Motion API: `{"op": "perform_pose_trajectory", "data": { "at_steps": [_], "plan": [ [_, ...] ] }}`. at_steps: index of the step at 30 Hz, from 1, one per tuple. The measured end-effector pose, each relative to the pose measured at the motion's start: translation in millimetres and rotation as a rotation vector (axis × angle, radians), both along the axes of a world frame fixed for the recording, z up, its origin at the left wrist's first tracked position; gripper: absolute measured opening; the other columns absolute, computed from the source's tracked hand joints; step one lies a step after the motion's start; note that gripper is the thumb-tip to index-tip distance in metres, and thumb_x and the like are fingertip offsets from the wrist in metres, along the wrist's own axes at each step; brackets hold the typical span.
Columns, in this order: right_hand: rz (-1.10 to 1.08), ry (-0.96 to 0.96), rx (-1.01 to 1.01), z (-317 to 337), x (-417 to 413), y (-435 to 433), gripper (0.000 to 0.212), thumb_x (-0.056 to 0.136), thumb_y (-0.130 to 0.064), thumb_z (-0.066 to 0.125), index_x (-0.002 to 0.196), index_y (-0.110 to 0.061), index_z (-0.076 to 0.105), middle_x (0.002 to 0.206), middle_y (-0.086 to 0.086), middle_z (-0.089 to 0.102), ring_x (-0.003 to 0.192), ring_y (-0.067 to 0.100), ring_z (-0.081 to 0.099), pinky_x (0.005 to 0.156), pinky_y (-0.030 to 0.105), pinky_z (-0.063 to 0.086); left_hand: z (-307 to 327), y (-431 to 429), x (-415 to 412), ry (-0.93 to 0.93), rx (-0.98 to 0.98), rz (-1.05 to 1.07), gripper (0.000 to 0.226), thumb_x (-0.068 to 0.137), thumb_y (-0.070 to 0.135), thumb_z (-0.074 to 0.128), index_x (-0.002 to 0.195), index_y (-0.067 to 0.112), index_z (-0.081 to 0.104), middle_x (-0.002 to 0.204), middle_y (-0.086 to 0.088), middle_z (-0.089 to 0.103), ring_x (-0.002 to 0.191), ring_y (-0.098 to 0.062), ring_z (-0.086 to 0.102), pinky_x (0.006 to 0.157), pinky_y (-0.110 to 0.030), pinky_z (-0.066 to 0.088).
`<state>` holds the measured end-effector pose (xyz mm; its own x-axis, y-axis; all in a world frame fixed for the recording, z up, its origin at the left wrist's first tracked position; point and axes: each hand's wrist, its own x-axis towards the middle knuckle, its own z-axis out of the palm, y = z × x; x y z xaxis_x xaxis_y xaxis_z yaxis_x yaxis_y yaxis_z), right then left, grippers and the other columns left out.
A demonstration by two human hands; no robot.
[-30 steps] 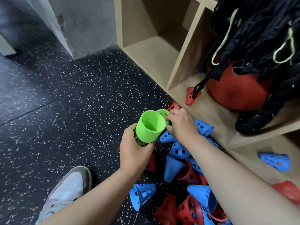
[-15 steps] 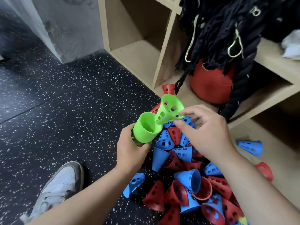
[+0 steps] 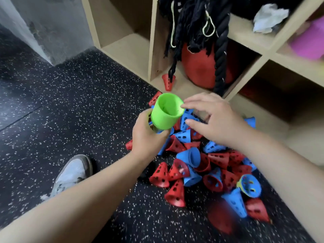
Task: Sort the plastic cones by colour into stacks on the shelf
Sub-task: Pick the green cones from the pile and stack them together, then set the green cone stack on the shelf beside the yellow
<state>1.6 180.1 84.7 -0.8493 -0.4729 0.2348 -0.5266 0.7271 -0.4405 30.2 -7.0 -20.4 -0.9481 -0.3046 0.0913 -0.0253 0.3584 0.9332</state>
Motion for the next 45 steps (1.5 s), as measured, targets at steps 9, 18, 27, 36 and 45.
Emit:
{"op": "perform_pose_trajectory", "data": {
  "at_steps": [9,18,27,36,45],
  "plan": [
    [-0.042,0.051,-0.077,50.4,10.3,5.3,0.038,0.083,-0.020,0.065,0.120,-0.021,0.072,0.119,-0.006,0.068,0.085,0.006,0.058,0.075,0.006,0.042,78.3,-9.6,-0.7,-0.009,0.014,-0.127,0.056,0.067,0.020,0.086,0.119,0.018,0.066,0.094,0.013,0.070,0.075,0.010,0.061,0.070,-0.014,0.051],
    [-0.191,0.272,-0.046,73.0,27.2,62.8,0.066,0.083,-0.010,0.068,0.146,-0.015,0.048,0.109,0.013,0.071,0.078,0.023,0.072,0.083,0.042,0.059,136.2,36.3,-1.0,0.076,0.097,-0.160,0.065,0.065,0.025,0.092,0.117,0.022,0.053,0.105,0.009,0.064,0.094,0.000,0.063,0.085,-0.025,0.056],
    [-0.480,0.272,-0.336,99.3,40.1,147.2,0.072,0.077,-0.009,0.079,0.142,-0.021,0.052,0.086,-0.003,0.077,0.076,0.005,0.071,0.079,0.023,0.056,212.3,132.6,-12.9,0.228,-0.018,-0.249,0.061,0.058,0.045,0.094,0.107,0.032,0.060,0.098,0.015,0.065,0.088,0.001,0.063,0.080,-0.028,0.057],
    [-0.786,0.226,-0.716,110.7,44.4,242.1,0.069,0.074,-0.008,0.082,0.135,-0.028,0.056,0.064,-0.002,0.065,0.059,0.011,0.070,0.069,0.032,0.059,270.1,280.2,-48.2,0.379,-0.120,-0.576,0.050,0.077,0.035,0.085,0.109,0.023,0.049,0.098,0.011,0.066,0.085,-0.001,0.065,0.065,-0.007,0.044],
    [-0.915,0.103,-0.570,100.3,56.9,324.5,0.013,0.078,-0.010,0.075,0.088,-0.015,0.068,0.057,-0.004,0.066,0.049,0.007,0.066,0.050,0.022,0.052,304.9,387.0,-85.1,0.342,-0.658,-0.798,0.042,0.088,0.053,0.067,0.102,0.014,0.064,0.096,-0.001,0.068,0.090,-0.021,0.064,0.072,-0.036,0.050]
  ]
}}
